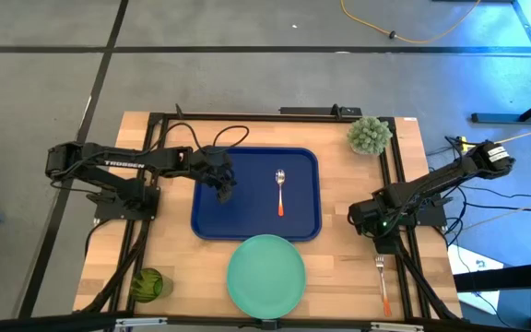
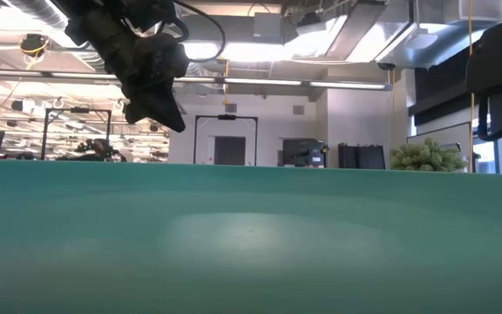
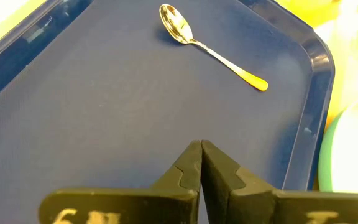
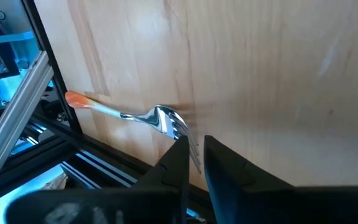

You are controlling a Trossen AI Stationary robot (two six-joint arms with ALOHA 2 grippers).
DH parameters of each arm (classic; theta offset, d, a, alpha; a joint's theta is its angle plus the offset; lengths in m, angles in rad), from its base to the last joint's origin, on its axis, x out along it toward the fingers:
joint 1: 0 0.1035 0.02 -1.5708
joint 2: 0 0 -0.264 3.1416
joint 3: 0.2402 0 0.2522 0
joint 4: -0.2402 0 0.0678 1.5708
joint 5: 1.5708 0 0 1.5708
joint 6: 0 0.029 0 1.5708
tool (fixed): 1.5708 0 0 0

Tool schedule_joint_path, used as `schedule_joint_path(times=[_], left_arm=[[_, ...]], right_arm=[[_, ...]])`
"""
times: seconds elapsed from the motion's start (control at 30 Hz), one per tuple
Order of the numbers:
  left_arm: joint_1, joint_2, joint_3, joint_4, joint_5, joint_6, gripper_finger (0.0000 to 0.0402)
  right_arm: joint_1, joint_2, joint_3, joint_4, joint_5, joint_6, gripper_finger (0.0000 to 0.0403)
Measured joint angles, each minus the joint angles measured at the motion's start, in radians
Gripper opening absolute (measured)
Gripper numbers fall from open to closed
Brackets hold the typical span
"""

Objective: Pick and place plate/cup/fork/spoon on tray
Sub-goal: Put the orange fork on the serving tray to the right of the orange spoon

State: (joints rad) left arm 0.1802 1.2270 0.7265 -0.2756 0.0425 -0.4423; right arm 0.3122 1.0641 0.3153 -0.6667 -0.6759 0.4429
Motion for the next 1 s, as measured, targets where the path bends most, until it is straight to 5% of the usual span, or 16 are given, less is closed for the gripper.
schedule_joint_path(times=[0.23,0.53,0.8,1.0], left_arm=[[0.0,0.0,0.0,0.0,0.0,0.0,0.0],[0.0,0.0,0.0,0.0,0.0,0.0,0.0],[0.0,0.0,0.0,0.0,0.0,0.015,0.0],[0.0,0.0,0.0,0.0,0.0,0.062,0.0]], right_arm=[[0.0,0.0,-0.027,0.05,-0.008,0.047,0.0007],[0.0,0.0,-0.009,0.06,-0.024,0.134,0.0002],[-0.001,0.001,0.142,0.019,-0.057,0.284,0.0002],[-0.006,0.001,0.315,-0.171,-0.082,0.34,0.0001]])
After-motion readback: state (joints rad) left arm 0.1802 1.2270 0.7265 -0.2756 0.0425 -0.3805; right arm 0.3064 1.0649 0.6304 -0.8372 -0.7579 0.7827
